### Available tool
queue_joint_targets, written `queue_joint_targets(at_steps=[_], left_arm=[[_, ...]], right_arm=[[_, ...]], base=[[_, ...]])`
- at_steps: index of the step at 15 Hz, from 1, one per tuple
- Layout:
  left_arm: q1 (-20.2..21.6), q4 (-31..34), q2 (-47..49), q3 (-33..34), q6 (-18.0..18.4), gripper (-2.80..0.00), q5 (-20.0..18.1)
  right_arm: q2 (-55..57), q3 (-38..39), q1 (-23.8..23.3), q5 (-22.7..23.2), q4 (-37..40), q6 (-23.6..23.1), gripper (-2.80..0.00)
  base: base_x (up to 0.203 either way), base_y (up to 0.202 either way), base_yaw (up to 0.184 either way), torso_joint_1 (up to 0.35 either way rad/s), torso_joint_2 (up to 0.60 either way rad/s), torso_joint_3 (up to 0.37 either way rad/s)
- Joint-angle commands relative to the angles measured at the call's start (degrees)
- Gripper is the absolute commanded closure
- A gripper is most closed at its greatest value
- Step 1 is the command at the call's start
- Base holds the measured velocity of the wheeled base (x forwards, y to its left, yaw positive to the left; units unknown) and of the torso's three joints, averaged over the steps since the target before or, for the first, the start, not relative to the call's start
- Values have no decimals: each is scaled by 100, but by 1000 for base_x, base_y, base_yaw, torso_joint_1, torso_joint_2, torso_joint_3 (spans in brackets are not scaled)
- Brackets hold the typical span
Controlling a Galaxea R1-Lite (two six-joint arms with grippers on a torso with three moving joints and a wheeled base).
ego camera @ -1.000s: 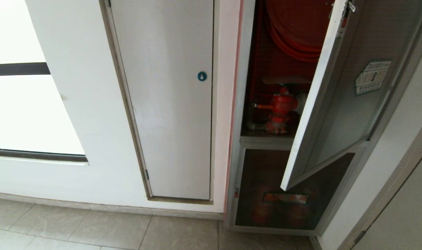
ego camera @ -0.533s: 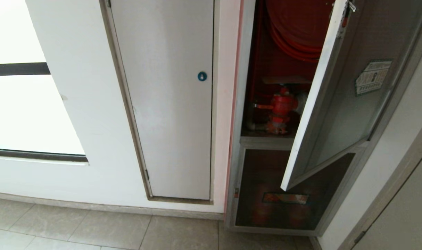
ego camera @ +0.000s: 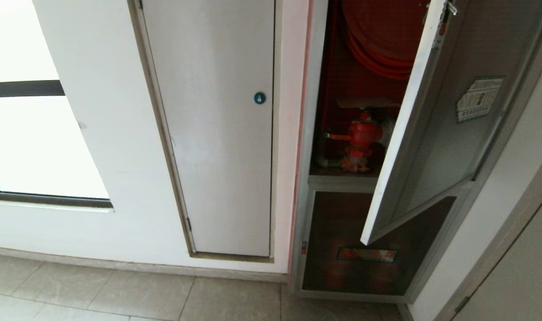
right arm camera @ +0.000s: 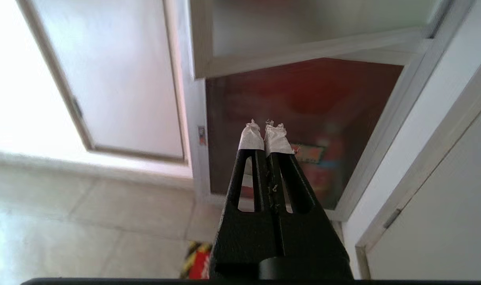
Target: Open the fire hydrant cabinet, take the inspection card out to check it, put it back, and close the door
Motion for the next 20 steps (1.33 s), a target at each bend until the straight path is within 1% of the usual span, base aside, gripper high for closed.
queue_joint_targets(at_steps=[1, 3, 5, 6, 9, 10, 11, 13, 14, 15, 16, 18, 19, 20], left_arm=[[0, -2, 7, 1, -2, 0, 4], [0, -7, 7, 1, -1, 0, 4], [0, 1, 7, 1, -2, 0, 4], [0, 2, 7, 1, -2, 0, 4], [0, -7, 7, 1, -2, 0, 4], [0, -7, 7, 1, 7, 0, 4], [0, 2, 7, 1, -2, 0, 4], [0, -1, 7, 1, -2, 0, 4], [0, 2, 7, 1, -2, 0, 4], [0, -7, 7, 1, -2, 0, 4], [0, 2, 7, 1, -2, 0, 4], [0, -2, 7, 1, 2, 0, 4], [0, -5, 7, 1, 0, 0, 4], [0, -7, 7, 1, -2, 0, 4]], right_arm=[[144, -189, 3, 81, 34, -45, 0], [827, -855, 13, 389, 146, -7, 0], [1832, -1575, 34, 712, 195, 41, 0], [2382, -1999, 40, 950, 211, 54, 0], [3896, -3184, 55, 2048, 258, 59, 0], [4394, -3503, 80, 2336, 264, 53, 0], [4866, -3766, 144, 2507, 256, 45, 0], [5772, -4238, 396, 2655, 151, 32, 0], [6149, -4468, 657, 2627, 38, 30, 0], [6403, -4664, 1077, 2444, -76, 30, 0], [6632, -4816, 1506, 2123, -187, 38, 0], [7277, -5040, 2252, 1162, -614, 65, 0], [7585, -5102, 2516, 657, -991, 118, 0], [7917, -5148, 2785, 22, -1499, 191, 0]], base=[[0, 0, 0, 0, 0, 0], [0, 0, 0, 0, 0, 0], [0, 0, 0, 0, 0, 0], [0, 0, 0, 0, 0, 0], [0, 0, 0, 0, 0, 0], [0, 0, 0, 0, 0, 0], [0, 0, 0, 0, 0, 0], [0, 0, 0, 0, 0, 0], [0, 0, 0, 0, 0, 0], [0, 0, 0, 0, 0, 0], [0, 0, 0, 0, 0, 0], [0, 0, 0, 0, 0, 0], [0, 0, 0, 0, 0, 0], [0, 0, 0, 0, 0, 0]])
